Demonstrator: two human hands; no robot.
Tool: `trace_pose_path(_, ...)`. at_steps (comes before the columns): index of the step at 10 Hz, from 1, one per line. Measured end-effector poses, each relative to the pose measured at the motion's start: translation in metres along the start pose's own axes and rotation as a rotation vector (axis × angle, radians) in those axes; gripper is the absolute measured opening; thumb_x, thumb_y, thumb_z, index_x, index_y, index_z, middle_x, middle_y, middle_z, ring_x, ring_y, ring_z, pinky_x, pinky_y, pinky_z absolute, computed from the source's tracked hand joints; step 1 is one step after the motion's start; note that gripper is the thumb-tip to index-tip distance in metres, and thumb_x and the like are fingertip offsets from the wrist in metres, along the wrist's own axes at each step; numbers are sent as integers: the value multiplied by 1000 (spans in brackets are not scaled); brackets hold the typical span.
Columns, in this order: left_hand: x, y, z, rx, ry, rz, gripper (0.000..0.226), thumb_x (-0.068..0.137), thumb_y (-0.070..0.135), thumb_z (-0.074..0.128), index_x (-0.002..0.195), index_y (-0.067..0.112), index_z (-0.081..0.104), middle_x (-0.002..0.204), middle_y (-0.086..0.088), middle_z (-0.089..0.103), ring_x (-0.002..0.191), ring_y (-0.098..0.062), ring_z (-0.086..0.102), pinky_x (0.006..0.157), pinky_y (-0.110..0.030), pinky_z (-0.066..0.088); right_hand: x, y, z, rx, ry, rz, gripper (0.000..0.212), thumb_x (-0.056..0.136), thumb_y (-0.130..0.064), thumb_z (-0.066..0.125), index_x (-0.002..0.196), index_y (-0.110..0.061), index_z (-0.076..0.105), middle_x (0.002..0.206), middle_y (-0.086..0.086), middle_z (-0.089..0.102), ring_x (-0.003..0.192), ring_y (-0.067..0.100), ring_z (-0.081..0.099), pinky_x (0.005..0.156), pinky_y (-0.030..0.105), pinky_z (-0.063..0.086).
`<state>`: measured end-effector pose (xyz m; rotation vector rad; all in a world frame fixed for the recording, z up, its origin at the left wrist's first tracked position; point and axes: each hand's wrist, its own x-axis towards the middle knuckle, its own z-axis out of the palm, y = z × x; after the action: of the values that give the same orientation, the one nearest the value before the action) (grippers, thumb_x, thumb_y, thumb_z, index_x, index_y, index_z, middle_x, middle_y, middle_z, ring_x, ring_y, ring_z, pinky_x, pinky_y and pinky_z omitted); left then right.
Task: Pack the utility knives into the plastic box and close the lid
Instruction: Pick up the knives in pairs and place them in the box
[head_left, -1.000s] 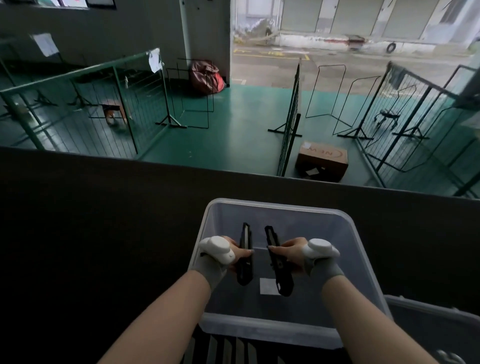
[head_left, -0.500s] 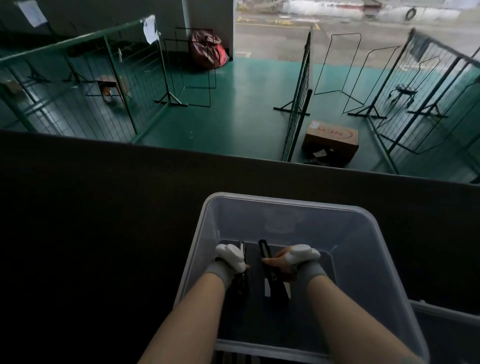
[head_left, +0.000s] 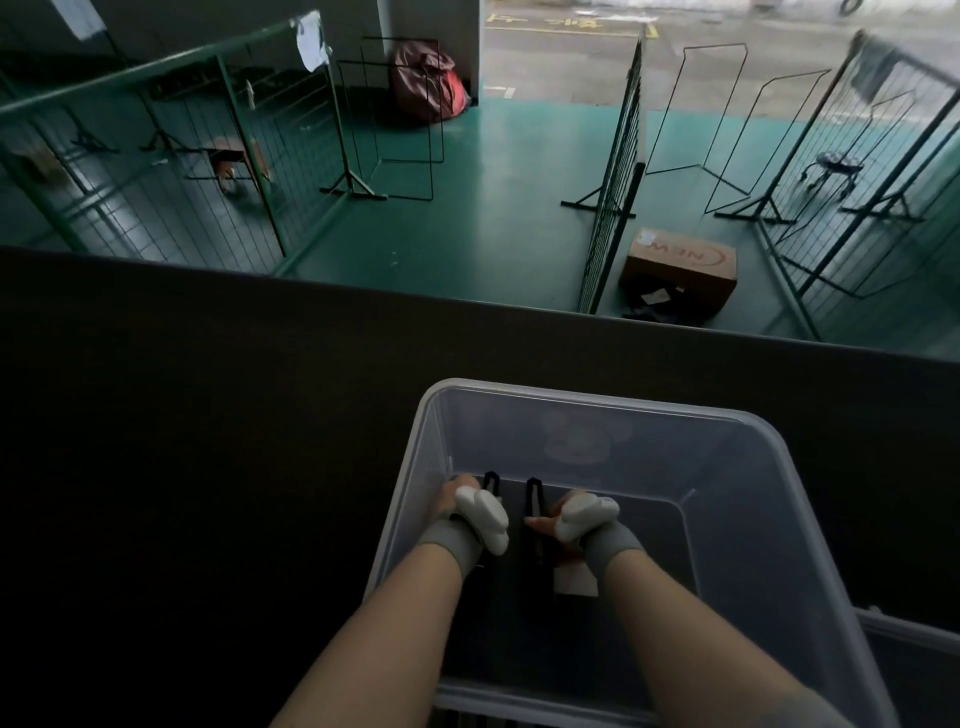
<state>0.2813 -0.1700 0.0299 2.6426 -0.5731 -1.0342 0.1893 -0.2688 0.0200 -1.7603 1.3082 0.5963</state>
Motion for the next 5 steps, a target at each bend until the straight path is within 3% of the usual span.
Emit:
trace_pose_path(1,-19,13,-24,-30,13,66,27,97,28,49,106,4,58,110,-14,57,101,-24,57,75,-25,34,-25,-7,-12,-94,68,-10,48,100,-41,34,132,-9,49,140,10,50,130,23,48,105,25,38)
trace_pose_path(2,-35,22,-46,-72,53,144,38,96,38,48,113,5,56,109,-12,63,101,-24,62,78,-30,45,-19,1,-3,-10,-28,-83,45,95,-33,51,122,2,53,133,19,56,90,23,63,65,25,53)
trace_pose_path(3,-53,24,-67,-101,289,366,34,95,39,48,106,8,57,100,-9,64,93,-20,64,80,-31,54,-23,1,-1,57,-47,-85,55,90,-22,60,135,7,43,133,26,53,85,24,52,48,21,43)
trace_pose_path(4,-64,9,-87,0,575,538,34,93,41,49,115,15,52,114,-4,56,107,-19,54,90,-30,47,-32,-7,2,12,-88,-72,47,95,-19,52,134,7,46,106,20,60,79,24,54,53,24,46)
trace_pose_path(5,-54,-13,-89,168,588,406,62,91,52,45,141,20,30,142,-6,34,131,-23,36,104,-36,37,-33,-11,6,32,-155,0,43,101,-19,36,139,-1,44,81,11,55,93,29,59,66,26,48)
